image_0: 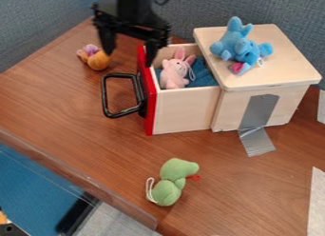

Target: Move the pink rabbit to the bottom left of the table

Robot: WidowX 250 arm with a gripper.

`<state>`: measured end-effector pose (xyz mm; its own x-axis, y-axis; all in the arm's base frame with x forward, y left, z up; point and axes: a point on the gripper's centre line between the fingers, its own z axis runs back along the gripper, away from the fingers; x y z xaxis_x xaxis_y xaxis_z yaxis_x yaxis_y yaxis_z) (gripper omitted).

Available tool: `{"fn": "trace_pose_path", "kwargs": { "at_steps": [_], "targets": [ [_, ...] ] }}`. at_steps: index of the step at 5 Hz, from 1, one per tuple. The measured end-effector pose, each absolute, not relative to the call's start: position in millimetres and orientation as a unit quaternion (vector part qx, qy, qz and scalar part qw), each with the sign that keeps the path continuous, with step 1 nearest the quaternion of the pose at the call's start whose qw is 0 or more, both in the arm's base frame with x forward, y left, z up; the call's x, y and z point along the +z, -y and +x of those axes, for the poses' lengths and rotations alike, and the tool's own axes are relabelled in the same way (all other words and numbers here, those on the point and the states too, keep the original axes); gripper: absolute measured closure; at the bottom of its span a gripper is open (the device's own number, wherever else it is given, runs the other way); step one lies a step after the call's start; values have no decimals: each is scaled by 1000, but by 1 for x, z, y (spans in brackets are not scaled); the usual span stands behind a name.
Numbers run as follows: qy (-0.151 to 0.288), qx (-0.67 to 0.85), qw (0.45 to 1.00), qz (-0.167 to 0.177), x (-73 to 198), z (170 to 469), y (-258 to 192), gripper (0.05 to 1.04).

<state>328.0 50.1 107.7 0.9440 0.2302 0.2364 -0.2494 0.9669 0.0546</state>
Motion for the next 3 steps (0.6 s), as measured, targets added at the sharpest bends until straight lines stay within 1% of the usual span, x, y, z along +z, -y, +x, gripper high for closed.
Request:
{"fn": "trace_pose_path", "kwargs": {
  "at_steps": [1,2,3],
  "targets": [
    [119,109,986,41,103,348,-43,83],
    [119,106,987,30,95,367,-34,83],
    [117,96,988,30,85,380,-25,83]
  ]
}}
